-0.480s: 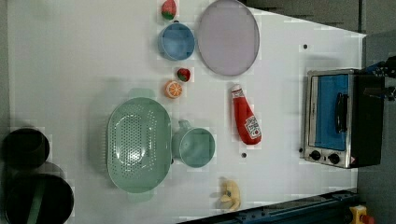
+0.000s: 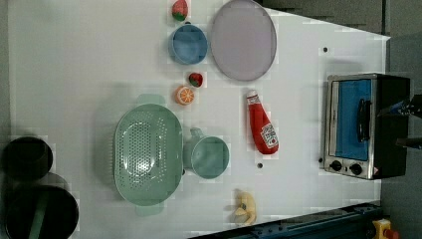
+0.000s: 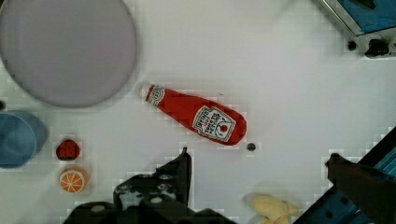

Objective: Pick Ketchup from the table and place it in strainer.

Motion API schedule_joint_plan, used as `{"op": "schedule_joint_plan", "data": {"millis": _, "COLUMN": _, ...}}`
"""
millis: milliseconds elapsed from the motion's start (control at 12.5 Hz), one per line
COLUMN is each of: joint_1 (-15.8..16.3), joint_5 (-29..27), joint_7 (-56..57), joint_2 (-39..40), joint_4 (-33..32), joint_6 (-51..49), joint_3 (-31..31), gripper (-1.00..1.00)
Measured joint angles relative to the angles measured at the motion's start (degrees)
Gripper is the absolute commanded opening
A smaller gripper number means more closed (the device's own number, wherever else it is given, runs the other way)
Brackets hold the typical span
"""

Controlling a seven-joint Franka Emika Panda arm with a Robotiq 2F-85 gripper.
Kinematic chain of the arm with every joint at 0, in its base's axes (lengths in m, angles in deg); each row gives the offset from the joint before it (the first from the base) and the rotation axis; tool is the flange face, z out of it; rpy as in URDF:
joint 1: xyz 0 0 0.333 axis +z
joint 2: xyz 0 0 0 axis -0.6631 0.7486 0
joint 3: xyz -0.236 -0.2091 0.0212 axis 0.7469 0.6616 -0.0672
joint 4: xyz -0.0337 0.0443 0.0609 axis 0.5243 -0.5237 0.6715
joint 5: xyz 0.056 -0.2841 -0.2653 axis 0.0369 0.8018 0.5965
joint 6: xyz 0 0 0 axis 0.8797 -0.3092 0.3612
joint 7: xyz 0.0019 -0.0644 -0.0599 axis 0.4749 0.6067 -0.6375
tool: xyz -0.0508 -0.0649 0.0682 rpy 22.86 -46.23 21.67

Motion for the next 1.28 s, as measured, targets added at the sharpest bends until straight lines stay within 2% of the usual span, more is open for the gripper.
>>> {"op": "schedule_joint_plan", "data": {"millis": 400, "joint_1": -0.4, "joint_5": 0.2, "joint_7": 10.8, "joint_2": 1.3, "joint_4": -10.2, "joint_6": 8.1, "joint_3": -3.2, "gripper": 1.0}}
{"op": "schedule_joint_plan", "data": {"millis": 960, "joint_1": 1.1, "joint_5": -0.7, "joint_7": 40.8, "joint_2": 6.8, "joint_4": -24.6, "joint_6": 31.4, "joint_3": -5.8, "gripper": 1.0}}
{"op": "schedule_joint_plan", "data": {"millis": 1280, "joint_1": 1.0, "joint_5": -0.5, "joint_7": 48.5, "joint_2": 12.4, "joint_4": -26.9, "joint_6": 39.9, "joint_3": -5.9, "gripper": 1.0}}
